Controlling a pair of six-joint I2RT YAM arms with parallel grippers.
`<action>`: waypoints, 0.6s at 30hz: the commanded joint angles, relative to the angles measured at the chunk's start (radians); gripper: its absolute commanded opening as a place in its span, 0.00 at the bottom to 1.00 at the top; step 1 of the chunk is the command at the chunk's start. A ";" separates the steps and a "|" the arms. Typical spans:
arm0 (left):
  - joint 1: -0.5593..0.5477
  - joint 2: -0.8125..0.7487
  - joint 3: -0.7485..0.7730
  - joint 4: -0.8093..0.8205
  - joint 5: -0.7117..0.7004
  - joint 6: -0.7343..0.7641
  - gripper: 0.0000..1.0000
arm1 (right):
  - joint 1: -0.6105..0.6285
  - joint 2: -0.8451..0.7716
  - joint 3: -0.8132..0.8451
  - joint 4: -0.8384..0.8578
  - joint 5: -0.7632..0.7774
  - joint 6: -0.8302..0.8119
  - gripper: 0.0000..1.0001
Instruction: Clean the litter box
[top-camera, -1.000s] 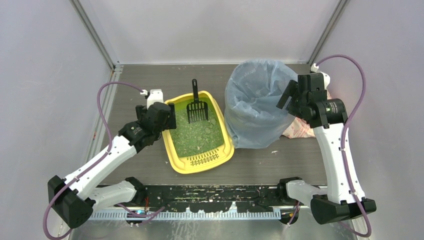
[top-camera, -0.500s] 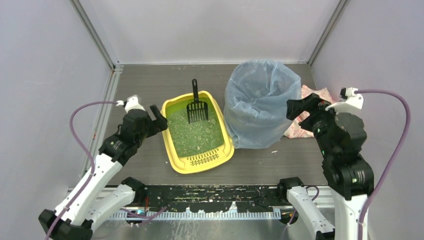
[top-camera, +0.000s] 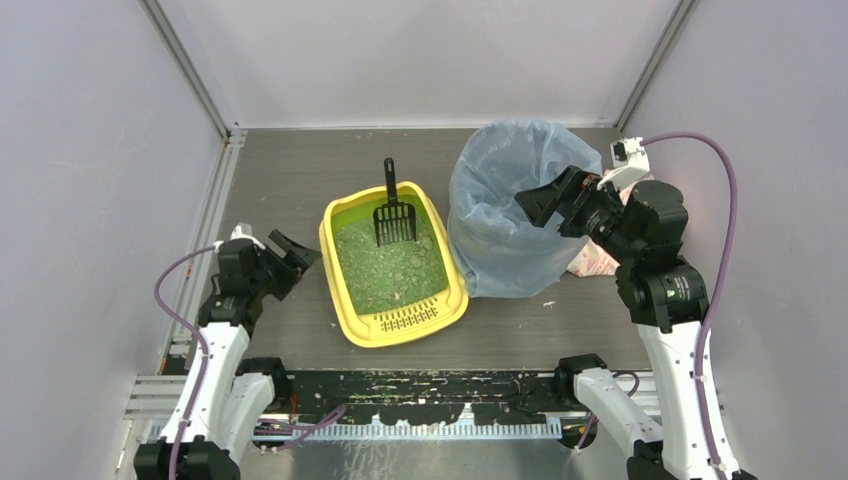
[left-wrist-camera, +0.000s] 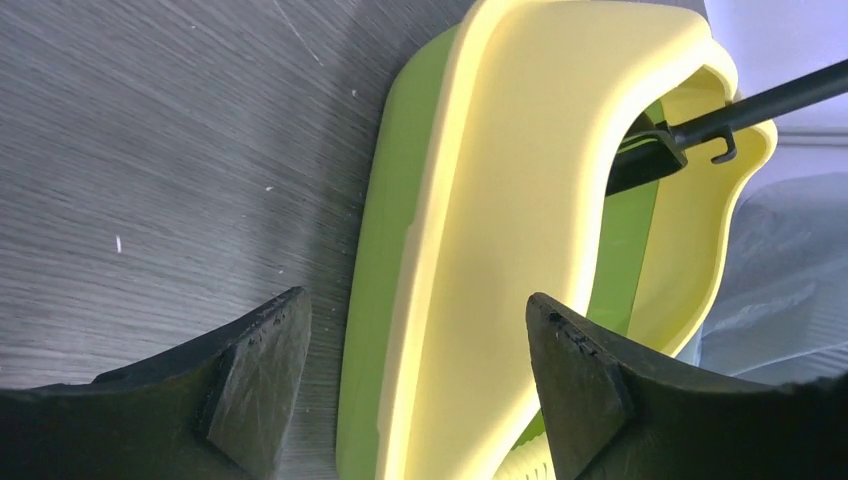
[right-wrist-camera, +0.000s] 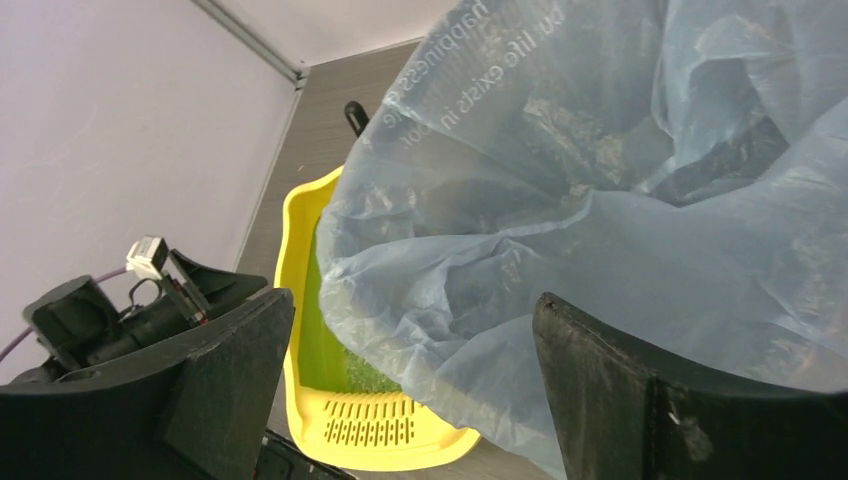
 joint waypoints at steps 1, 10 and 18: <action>0.084 -0.045 -0.025 0.122 0.153 -0.046 0.78 | 0.017 -0.011 0.031 0.103 -0.088 -0.023 0.93; 0.173 0.055 -0.152 0.389 0.300 -0.132 0.76 | 0.073 0.210 0.218 0.177 -0.212 -0.029 0.90; 0.176 0.072 -0.155 0.441 0.308 -0.104 0.74 | 0.404 0.572 0.527 -0.045 0.036 -0.167 0.92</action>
